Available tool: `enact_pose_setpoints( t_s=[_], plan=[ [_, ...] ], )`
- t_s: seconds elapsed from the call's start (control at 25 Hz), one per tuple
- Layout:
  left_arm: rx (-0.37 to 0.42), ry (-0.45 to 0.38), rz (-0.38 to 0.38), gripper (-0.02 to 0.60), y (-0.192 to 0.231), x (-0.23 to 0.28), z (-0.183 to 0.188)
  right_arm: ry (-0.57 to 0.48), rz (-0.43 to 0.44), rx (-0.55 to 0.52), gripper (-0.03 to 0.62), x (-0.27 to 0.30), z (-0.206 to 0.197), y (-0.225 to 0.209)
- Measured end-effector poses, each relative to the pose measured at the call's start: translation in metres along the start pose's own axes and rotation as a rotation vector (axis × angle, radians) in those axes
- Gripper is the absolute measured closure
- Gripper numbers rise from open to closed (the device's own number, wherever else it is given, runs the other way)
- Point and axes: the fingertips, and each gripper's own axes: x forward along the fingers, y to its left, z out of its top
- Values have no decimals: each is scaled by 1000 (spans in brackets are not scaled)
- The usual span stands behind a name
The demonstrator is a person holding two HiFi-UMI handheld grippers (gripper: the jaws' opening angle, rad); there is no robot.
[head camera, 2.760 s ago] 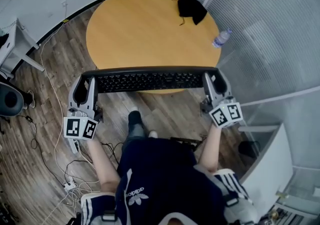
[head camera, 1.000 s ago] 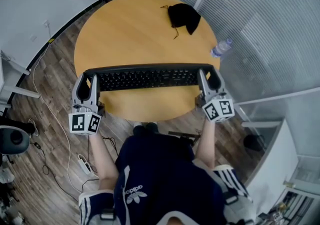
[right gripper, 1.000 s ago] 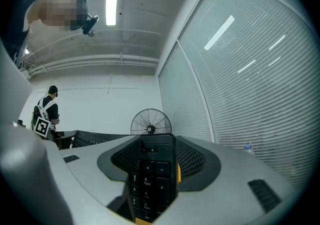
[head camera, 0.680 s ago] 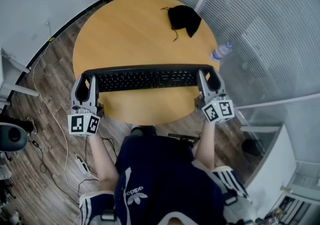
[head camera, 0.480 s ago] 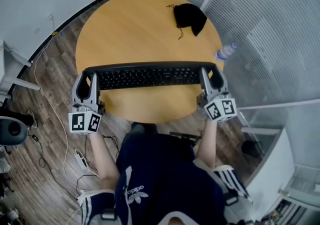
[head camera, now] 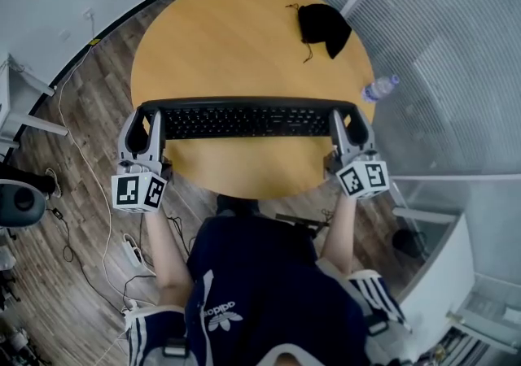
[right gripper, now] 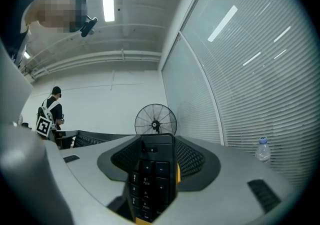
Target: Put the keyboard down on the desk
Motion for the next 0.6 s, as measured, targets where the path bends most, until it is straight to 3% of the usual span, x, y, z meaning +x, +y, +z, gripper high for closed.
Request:
enact_pose_setpoints(
  t_s=[0.28, 0.6],
  plan=[
    [-5, 168, 57, 437, 27, 42, -68, 112, -33, 31, 396, 39, -60, -22],
    [-57, 318, 50, 437, 45, 88, -150, 244, -43, 101, 396, 74, -133, -54]
  ],
)
